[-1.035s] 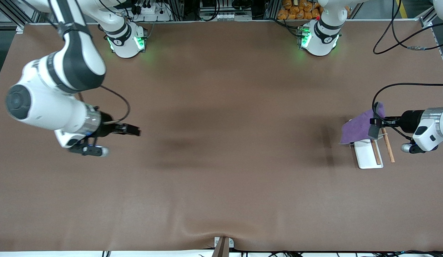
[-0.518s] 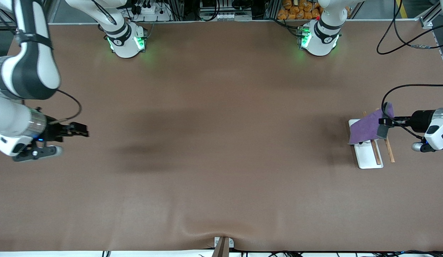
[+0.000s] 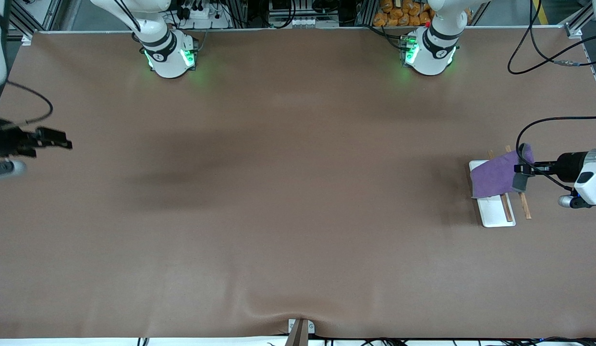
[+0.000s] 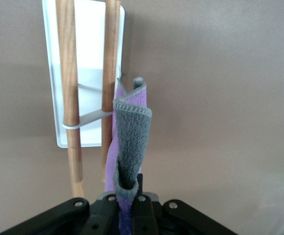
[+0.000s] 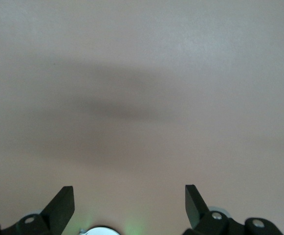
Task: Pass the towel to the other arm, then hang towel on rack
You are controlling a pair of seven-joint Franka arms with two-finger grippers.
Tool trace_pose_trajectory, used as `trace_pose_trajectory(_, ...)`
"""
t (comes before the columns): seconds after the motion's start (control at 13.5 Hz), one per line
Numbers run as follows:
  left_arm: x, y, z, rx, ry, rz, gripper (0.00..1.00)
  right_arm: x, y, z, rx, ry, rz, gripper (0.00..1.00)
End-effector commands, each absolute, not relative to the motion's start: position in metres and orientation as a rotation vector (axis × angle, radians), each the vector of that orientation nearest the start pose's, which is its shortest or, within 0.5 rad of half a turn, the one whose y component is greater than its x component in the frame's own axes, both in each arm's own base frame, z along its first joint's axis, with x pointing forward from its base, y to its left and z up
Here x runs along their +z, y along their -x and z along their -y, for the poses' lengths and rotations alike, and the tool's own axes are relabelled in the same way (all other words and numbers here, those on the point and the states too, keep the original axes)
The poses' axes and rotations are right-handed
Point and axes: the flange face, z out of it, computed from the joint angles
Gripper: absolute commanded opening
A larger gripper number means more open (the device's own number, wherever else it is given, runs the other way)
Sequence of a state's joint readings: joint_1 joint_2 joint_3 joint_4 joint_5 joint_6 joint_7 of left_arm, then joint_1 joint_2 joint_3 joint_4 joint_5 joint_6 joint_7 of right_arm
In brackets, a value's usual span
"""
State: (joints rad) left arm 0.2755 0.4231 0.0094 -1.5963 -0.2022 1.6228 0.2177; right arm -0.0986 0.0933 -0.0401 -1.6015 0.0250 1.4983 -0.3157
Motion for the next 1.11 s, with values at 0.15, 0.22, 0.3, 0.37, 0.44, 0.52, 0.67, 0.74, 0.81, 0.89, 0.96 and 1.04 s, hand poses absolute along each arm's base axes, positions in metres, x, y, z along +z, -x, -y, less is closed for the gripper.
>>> trace_pose_trajectory(0.15, 0.349, -0.609, -0.189, 0.514, 3.38, 0.131, 0.0, 0.577, -0.505, 0.044, 0.228, 3.1, 0.186, 1.0)
trace_pose_trajectory(0.22, 0.346, -0.606, -0.197, 0.518, 3.385, 0.134, 0.0, 0.585, -0.51, 0.041, 0.205, 3.107, 0.16, 1.0)
trace_pose_trajectory(0.3, 0.341, -0.605, -0.203, 0.528, 3.388, 0.141, 0.0, 0.589, -0.519, 0.041, 0.198, 3.109, 0.158, 1.0)
trace_pose_trajectory(0.37, 0.34, -0.604, -0.207, 0.524, 3.392, 0.131, 0.0, 0.6, -0.525, 0.042, 0.158, 3.115, 0.156, 1.0)
trace_pose_trajectory(0.44, 0.344, -0.606, -0.209, 0.505, 3.395, 0.106, 0.0, 0.608, -0.534, 0.042, 0.128, 3.122, 0.158, 1.0)
trace_pose_trajectory(0.52, 0.341, -0.606, -0.213, 0.505, 3.399, 0.096, 0.0, 0.61, -0.541, 0.043, 0.126, 3.124, 0.156, 1.0)
trace_pose_trajectory(0.67, 0.332, -0.598, -0.235, 0.505, 3.419, 0.096, 0.0, 0.611, -0.545, 0.047, 0.116, 3.125, 0.146, 1.0)
trace_pose_trajectory(0.74, 0.329, -0.598, -0.236, 0.506, 3.426, 0.066, 0.0, 0.611, -0.547, 0.048, 0.109, 3.125, 0.146, 1.0)
trace_pose_trajectory(0.81, 0.328, -0.598, -0.237, 0.504, 3.428, 0.053, 0.0, 0.612, -0.548, 0.046, 0.11, 3.127, 0.151, 1.0)
trace_pose_trajectory(0.89, 0.324, -0.598, -0.237, 0.513, 3.431, 0.055, 0.0, 0.614, -0.549, 0.043, 0.103, 3.128, 0.158, 1.0)
trace_pose_trajectory(0.96, 0.323, -0.598, -0.238, 0.516, 3.429, 0.054, 0.0, 0.615, -0.549, 0.04, 0.1, 3.128, 0.166, 1.0)
trace_pose_trajectory(1.04, 0.32, -0.598, -0.237, 0.525, 3.428, 0.054, 0.06, 0.616, -0.549, 0.04, 0.098, 3.128, 0.168, 1.0)
